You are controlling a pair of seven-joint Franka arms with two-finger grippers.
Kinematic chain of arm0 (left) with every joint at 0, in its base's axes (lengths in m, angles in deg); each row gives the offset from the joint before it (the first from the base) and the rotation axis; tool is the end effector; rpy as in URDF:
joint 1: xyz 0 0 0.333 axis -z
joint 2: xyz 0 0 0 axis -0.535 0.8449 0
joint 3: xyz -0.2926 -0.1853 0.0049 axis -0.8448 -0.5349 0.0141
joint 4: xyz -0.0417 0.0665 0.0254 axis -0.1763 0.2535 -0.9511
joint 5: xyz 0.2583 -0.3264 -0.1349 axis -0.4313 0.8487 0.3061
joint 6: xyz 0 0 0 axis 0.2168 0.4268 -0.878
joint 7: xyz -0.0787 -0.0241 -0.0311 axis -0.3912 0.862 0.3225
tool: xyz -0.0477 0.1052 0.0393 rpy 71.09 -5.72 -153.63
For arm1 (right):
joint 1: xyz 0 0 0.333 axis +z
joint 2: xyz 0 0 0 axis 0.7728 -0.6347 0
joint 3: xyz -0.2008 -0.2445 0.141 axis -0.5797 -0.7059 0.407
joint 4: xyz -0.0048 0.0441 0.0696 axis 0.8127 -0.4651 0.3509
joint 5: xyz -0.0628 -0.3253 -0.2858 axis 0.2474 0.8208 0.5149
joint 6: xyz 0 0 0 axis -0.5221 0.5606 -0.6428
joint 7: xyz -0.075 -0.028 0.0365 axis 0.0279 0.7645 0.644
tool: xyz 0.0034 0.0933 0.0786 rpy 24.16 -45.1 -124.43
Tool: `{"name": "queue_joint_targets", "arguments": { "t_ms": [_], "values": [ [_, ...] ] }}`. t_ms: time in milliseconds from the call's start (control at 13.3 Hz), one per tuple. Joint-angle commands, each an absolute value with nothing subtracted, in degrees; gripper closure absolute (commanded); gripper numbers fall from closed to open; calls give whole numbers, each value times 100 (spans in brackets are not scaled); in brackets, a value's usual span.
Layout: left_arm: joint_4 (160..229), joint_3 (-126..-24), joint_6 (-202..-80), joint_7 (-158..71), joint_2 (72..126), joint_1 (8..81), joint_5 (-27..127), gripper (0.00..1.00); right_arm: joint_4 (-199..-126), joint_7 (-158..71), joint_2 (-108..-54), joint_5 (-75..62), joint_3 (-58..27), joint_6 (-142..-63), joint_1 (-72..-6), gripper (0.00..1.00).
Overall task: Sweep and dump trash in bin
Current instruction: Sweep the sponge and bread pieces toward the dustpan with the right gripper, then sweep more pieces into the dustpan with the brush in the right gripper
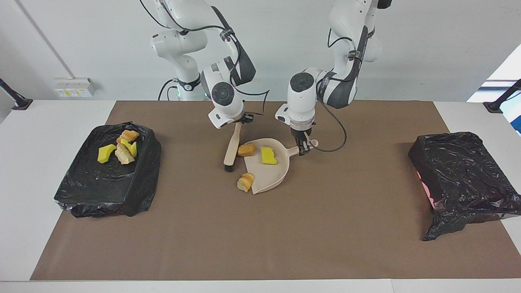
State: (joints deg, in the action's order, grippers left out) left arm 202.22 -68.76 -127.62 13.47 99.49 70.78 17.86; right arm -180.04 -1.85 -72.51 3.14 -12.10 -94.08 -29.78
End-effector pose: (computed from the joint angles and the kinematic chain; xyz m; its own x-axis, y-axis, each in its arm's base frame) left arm 0.5082 -0.3511 0.3385 0.1584 -0.9815 -0.1078 -0.9867 -0.1534 -0.0529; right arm 0.4636 0.3180 0.3348 0.8783 -0.1682 -0.4475 -0.2245 -0.9716 -0.0754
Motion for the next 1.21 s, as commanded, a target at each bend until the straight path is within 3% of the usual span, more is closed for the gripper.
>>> {"name": "queue_joint_targets", "arguments": {
  "t_ms": [0, 226, 452, 603, 829, 1131],
  "values": [
    [20481, -6878, -12907, 1323, 9737, 6944, 1779, 100, -17716, -428, -7083, 941, -1222, -9102, -3004, 100],
    [20481, -6878, -12881, 1209, 9746, 6855, 1779, 100, -17374, -1822, -7265, 2164, -1248, -8969, -3205, 100],
    [20490, -6878, -12819, 1059, 9737, 6855, 1779, 100, -16427, -2469, -8282, 3578, -1213, -8864, -3347, 100],
    [20533, -6878, -12819, 1059, 9719, 6855, 1779, 100, -16266, -2487, -8592, 4065, -1205, -8968, -3390, 100],
    [20595, -6878, -12819, 1059, 9702, 6855, 1779, 100, -16458, -2487, -8655, 3630, -1196, -9040, -3337, 100],
    [20727, -6878, -12810, 1077, 9605, 6855, 1779, 100, -16476, -2425, -8567, 1594, -1187, -8679, -3127, 100]
  ]
}}
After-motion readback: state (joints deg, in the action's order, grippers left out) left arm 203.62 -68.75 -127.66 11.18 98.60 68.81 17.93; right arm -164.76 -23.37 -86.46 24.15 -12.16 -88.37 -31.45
